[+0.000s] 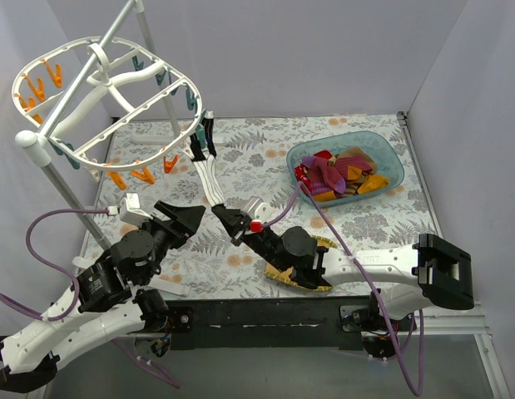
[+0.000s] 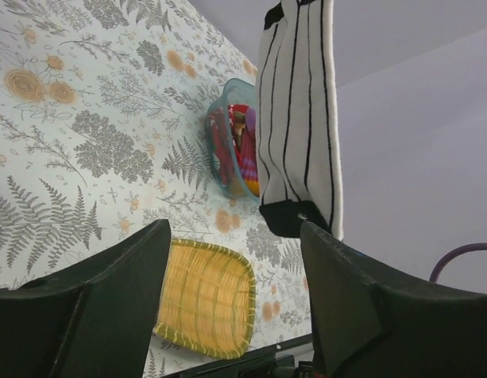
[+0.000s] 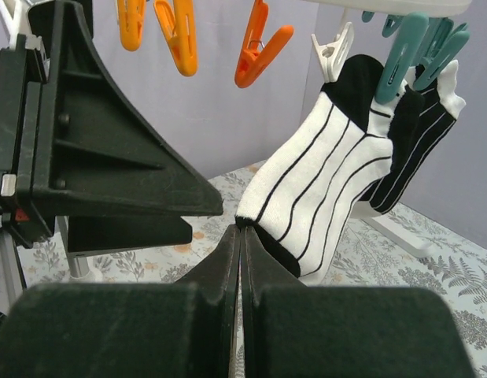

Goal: Remove the socks clipped to the hanger
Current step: Remove the sock from the hanger.

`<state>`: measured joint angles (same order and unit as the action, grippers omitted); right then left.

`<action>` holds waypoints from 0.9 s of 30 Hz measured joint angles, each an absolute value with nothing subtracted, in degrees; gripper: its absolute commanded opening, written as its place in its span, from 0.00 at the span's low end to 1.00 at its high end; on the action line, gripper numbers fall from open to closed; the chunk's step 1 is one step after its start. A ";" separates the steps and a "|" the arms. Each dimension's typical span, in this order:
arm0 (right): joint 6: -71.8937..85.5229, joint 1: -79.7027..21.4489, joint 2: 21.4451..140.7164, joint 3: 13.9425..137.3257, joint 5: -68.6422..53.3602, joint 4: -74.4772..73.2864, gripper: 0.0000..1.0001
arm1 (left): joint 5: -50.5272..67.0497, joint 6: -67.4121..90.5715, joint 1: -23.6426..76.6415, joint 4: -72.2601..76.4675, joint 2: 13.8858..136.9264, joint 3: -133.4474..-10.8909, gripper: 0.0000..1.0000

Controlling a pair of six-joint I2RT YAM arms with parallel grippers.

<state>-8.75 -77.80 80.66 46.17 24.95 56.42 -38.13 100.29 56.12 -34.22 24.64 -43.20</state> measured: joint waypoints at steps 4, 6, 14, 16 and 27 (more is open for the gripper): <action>-9.61 -78.76 80.66 46.17 25.52 55.83 0.01 | -38.17 99.37 56.12 -31.73 26.22 -43.42 0.68; -9.91 -79.00 80.66 46.17 25.61 55.46 0.01 | -38.33 98.83 56.12 -30.52 27.70 -43.79 0.68; -11.00 -79.72 81.12 46.33 26.68 54.78 0.01 | -39.75 95.96 56.12 -26.41 31.42 -45.69 0.64; -11.05 -79.81 81.17 46.35 26.74 54.37 0.01 | -39.88 95.31 56.12 -24.84 32.14 -46.44 0.62; -11.40 -79.92 82.52 47.13 26.87 53.06 0.01 | -40.56 94.85 56.12 -23.86 30.55 -46.46 0.60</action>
